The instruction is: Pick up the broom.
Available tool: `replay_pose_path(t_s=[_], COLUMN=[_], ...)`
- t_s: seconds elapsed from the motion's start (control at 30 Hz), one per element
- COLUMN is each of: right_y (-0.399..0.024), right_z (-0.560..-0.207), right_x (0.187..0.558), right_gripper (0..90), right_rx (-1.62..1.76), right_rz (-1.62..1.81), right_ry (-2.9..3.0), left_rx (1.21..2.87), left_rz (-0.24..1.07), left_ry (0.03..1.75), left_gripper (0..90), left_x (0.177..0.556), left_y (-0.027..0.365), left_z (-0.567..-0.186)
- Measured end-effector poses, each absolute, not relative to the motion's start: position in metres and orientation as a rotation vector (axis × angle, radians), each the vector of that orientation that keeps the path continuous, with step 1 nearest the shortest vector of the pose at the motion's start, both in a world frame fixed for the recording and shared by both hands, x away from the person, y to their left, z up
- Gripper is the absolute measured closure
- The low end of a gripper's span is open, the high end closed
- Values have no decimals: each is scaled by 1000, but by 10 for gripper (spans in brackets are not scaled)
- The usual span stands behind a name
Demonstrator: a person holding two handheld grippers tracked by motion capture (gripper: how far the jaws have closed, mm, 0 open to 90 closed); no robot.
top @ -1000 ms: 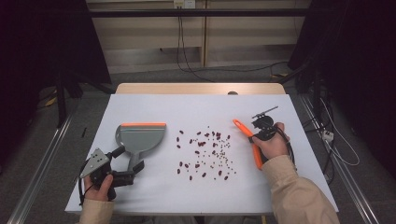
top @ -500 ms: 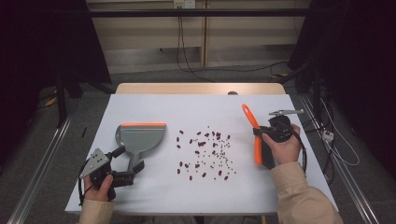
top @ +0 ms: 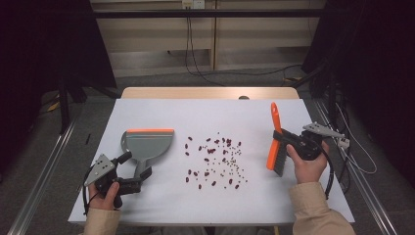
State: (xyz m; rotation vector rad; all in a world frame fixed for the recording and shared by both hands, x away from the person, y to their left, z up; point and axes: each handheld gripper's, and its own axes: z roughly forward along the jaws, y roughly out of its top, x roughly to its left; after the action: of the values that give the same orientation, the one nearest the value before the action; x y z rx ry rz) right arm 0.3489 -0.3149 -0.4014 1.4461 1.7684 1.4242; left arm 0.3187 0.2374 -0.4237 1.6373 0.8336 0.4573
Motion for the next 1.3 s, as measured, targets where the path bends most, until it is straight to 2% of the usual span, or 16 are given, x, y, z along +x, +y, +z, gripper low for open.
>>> replay_pose_path(t_s=[0.67,1.3], right_y=[-308,-260], right_z=[-380,-364], right_x=[340,360], right_gripper=[706,706], right_rx=[1354,1283], right_rz=[1632,1664], right_ry=[1655,1723], left_rx=[1636,1641], left_rz=[479,394], left_ry=[783,710], left_gripper=[38,34], left_x=[320,336], left_y=[224,177], left_z=[-406,-391])
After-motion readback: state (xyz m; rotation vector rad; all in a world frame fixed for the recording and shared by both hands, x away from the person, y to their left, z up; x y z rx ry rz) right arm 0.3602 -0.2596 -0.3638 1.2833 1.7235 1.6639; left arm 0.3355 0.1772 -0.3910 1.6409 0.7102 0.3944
